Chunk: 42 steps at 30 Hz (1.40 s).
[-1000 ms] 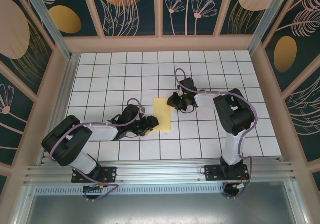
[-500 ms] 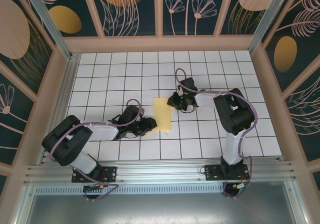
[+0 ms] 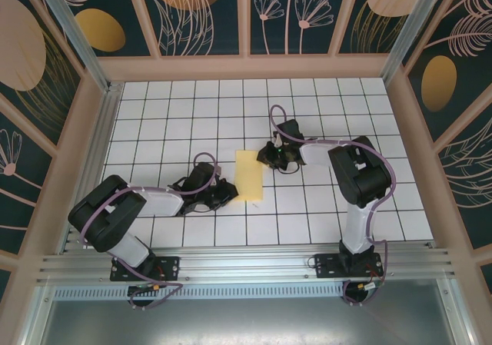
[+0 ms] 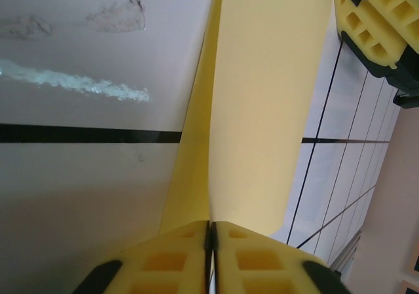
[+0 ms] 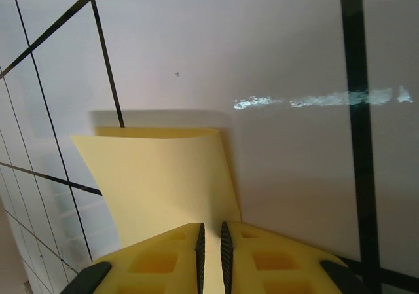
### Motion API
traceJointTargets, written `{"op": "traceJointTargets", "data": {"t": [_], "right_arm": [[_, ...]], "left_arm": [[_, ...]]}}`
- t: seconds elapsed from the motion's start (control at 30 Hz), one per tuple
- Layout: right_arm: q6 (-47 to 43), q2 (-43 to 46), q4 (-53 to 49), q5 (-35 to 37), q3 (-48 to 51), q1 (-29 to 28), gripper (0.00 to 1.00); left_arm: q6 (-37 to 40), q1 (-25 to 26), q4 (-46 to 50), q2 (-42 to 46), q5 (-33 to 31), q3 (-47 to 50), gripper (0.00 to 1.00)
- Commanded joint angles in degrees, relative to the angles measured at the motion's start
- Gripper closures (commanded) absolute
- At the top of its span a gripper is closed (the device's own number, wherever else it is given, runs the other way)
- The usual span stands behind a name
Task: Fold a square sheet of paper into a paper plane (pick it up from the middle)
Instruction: Fold the triangle a second time at the center of the table.
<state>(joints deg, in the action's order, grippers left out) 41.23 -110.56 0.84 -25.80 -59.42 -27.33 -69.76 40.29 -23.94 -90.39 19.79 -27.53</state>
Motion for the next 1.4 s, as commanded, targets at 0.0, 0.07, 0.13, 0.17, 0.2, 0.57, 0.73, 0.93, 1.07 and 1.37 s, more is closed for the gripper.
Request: {"op": "traceJointTargets", "data": {"t": [0.0, 0.07, 0.13, 0.17, 0.2, 0.57, 0.73, 0.93, 1.07, 1.37], "right_arm": [[-0.6, 1.9, -1.0, 1.1, 1.1, -0.1, 0.81], [-1.3, 4.4, -1.4, 1.4, 2.1, 0.0, 0.81], [-2.2, 7.6, -1.5, 1.5, 3.5, -0.1, 0.80], [-2.9, 9.2, -1.4, 1.0, 4.4, -0.3, 0.80], [-3.6, 10.4, -1.5, 0.7, 5.3, -0.7, 0.79], [-3.5, 11.8, -0.5, -2.0, 10.6, -8.5, 0.84], [-3.2, 8.5, -1.4, -0.2, 9.1, -8.4, 0.86], [-2.7, 6.3, -2.4, 2.9, 9.1, -7.8, 0.87], [-2.5, 5.9, -2.2, 2.7, 9.5, -7.8, 0.87], [-1.1, 5.4, -0.8, 1.9, 11.3, -7.8, 0.87]], "left_arm": [[-1.5, 0.3, -1.8, -0.8, -2.8, 1.3, 0.94], [-0.8, 0.3, -0.5, -0.7, -3.6, 1.2, 0.97], [0.7, 0.3, 2.0, -0.5, -3.9, 0.6, 0.99], [1.9, 0.3, 3.8, -0.3, -4.1, 0.3, 0.99], [2.9, 0.3, 5.4, -0.1, -4.2, -0.1, 0.99], [10.6, 0.3, 17.8, 1.2, -5.7, -5.5, 1.00], [10.6, 0.3, 18.7, 1.8, -6.4, -6.3, 1.00], [9.5, 0.3, 15.8, 2.0, -5.2, -6.7, 1.00], [8.4, 0.3, 11.3, 2.0, -3.6, -6.6, 0.90], [6.1, 0.2, 2.3, 1.1, -1.8, -7.7, 0.78]]}}
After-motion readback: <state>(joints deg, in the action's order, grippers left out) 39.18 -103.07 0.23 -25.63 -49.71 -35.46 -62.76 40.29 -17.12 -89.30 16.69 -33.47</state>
